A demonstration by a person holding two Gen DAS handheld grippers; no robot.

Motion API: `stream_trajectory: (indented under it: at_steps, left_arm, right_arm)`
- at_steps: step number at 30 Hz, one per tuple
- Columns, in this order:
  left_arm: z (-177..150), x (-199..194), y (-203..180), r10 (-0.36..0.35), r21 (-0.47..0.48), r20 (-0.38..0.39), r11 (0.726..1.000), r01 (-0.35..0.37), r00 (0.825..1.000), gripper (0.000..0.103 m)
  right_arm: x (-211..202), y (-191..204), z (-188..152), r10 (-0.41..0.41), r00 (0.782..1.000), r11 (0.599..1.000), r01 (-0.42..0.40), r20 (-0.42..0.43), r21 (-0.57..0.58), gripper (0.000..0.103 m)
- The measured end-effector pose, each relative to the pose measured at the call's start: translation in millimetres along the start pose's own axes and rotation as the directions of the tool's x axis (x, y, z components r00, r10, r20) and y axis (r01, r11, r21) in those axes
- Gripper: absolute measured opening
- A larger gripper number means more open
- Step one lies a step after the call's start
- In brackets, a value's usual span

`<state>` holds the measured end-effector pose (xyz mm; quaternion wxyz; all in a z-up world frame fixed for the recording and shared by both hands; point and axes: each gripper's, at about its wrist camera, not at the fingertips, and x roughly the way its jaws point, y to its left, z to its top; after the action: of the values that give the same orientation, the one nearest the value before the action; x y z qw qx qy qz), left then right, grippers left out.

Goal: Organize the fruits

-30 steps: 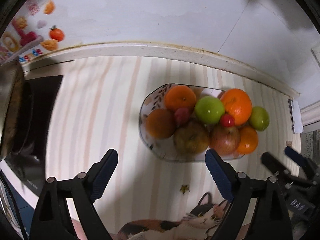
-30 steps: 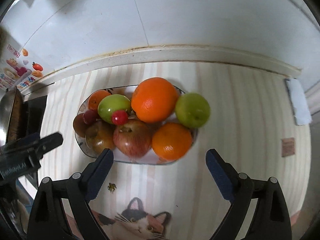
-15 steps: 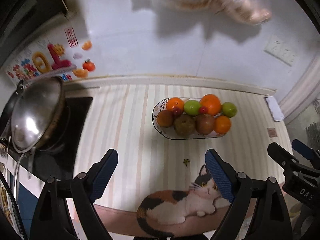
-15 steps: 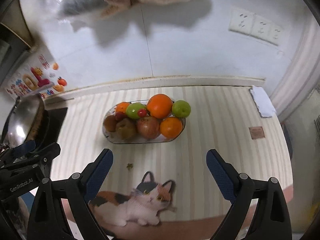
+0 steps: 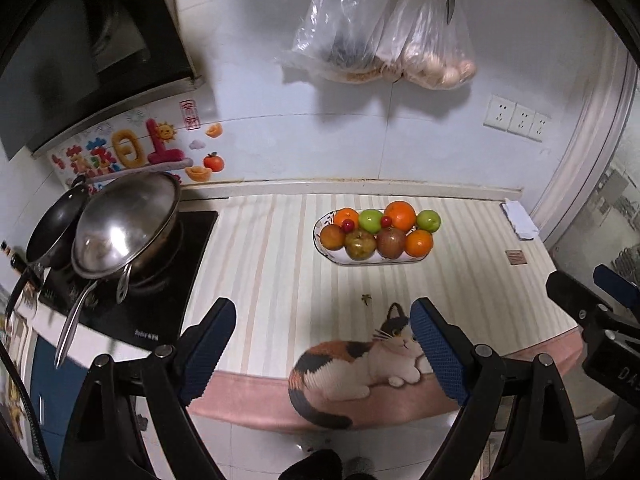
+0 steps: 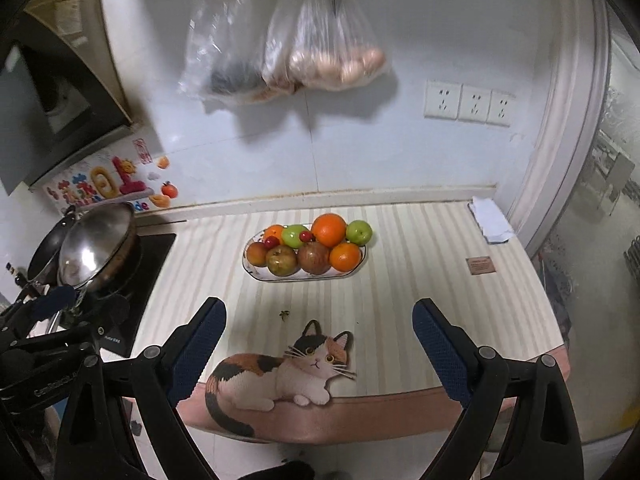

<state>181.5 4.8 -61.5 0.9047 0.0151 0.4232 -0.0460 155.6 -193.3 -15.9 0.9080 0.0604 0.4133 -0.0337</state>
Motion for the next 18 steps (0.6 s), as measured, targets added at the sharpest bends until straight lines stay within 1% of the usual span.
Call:
stream_trajectory:
  at_steps: [4,8,9,15,18]
  left_arm:
    - [-19,-26,-6,0.008,-0.015,0.021,1.000,-0.007,1.000,0.089]
    - [-35,-48,-11,0.018,-0.026,0.034,1.000,-0.017,0.999,0.089]
    - [-40,-54,-12,0.027,-0.029,0.038,0.999,-0.026,0.999,0.089]
    - [-57,-80,-13,0.027,-0.042,0.053,0.999,-0.025,0.998,0.089]
    - [-62,-87,-9,0.009,-0.048,0.062,0.999,-0.006,0.998,0.089]
  right_arm:
    - [-40,-1,-17,0.014,0.999,1.000,-0.014,0.042,-0.018,0.096]
    - [-71,-2,-34,0.030,0.998,0.999,-0.027,0.059,-0.041,0.096]
    - [-75,-2,-38,0.038,0.998,0.998,-0.035,0.053,-0.045,0.096]
    - [-104,-6,-58,0.058,0.997,0.997,-0.055,0.056,-0.044,0.096]
    - [-115,-4,-65,0.058,0.996,0.998,-0.055,0.064,-0.044,0.096]
